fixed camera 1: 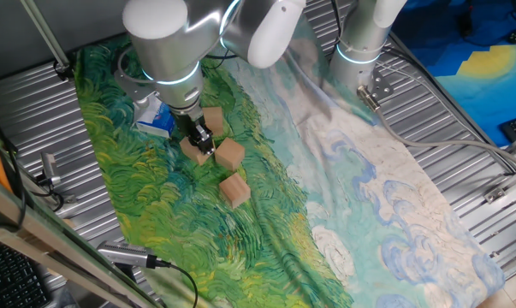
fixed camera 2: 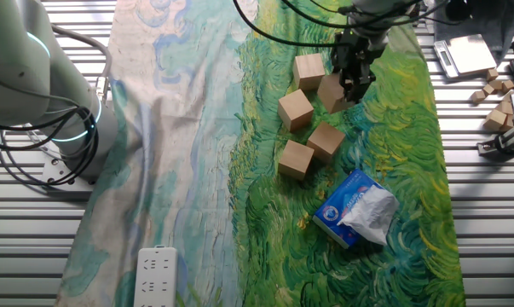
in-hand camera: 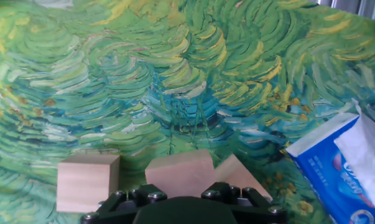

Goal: Stack the blocks in a vertical line of five

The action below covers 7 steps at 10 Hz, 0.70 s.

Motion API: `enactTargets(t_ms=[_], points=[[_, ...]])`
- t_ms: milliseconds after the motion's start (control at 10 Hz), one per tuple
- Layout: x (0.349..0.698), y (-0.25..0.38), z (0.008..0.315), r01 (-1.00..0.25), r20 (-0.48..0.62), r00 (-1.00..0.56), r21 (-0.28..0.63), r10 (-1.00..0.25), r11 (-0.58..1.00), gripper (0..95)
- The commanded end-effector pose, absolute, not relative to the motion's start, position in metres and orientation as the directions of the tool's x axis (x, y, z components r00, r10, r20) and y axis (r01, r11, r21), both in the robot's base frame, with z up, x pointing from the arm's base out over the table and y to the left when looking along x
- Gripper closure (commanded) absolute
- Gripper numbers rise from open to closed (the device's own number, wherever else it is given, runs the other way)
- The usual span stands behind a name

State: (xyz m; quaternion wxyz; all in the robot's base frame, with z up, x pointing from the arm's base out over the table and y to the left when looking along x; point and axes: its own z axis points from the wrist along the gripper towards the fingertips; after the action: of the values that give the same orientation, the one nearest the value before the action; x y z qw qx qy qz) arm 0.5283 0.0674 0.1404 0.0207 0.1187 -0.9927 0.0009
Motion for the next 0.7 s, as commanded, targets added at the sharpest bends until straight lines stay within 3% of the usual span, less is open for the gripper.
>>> enactTargets(t_ms=[100,700], points=[[0.529,0.0678,0.1403,-0.23,0.045,-0.972,0.0,-0.23,0.973,95.0],[0.529,0.0676,0.1405,-0.258,0.043,-0.965,0.029,-0.259,0.966,95.0]])
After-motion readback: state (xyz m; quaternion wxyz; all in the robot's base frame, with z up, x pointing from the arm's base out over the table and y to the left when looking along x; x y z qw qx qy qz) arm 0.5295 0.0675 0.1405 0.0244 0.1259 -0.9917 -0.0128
